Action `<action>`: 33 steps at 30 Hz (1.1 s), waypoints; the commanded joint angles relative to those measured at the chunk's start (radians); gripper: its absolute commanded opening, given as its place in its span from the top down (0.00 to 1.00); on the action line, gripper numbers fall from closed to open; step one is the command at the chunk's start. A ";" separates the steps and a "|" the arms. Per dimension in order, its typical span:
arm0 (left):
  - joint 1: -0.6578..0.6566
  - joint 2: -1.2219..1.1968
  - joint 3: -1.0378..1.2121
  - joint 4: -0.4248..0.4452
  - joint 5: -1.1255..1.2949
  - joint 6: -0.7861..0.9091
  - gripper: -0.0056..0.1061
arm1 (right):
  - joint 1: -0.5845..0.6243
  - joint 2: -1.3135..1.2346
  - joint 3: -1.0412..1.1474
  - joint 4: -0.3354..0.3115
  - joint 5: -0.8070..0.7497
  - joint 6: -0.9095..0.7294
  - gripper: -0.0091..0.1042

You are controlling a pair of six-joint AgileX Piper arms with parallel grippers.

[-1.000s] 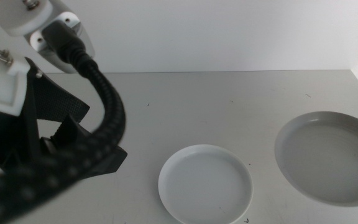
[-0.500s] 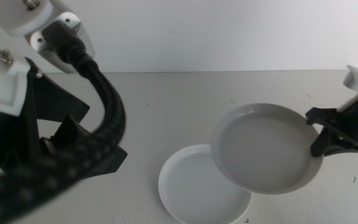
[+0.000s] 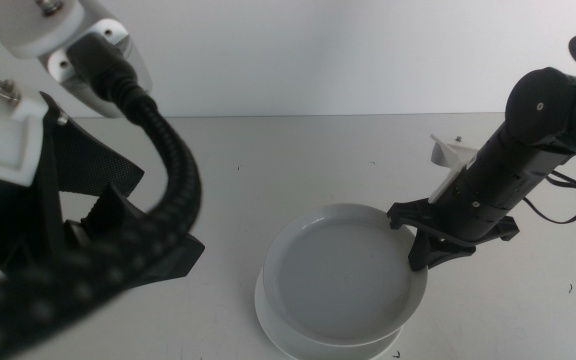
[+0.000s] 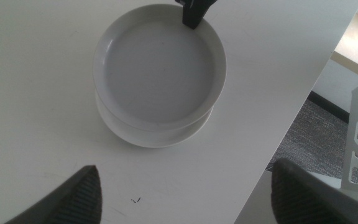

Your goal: Stack the three bowls on top of each other.

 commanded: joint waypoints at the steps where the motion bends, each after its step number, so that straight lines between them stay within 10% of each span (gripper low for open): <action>1: -0.006 -0.013 -0.028 -0.031 -0.048 -0.003 0.01 | 0.019 -0.030 -0.034 0.020 -0.036 -0.001 0.93; 23: -0.006 -0.013 -0.028 -0.028 -0.048 -0.003 0.01 | 0.066 0.035 -0.032 -0.017 -0.085 -0.021 0.90; 33: -0.006 -0.013 -0.028 -0.028 -0.048 -0.003 0.01 | 0.065 0.020 -0.034 -0.029 -0.079 -0.023 0.55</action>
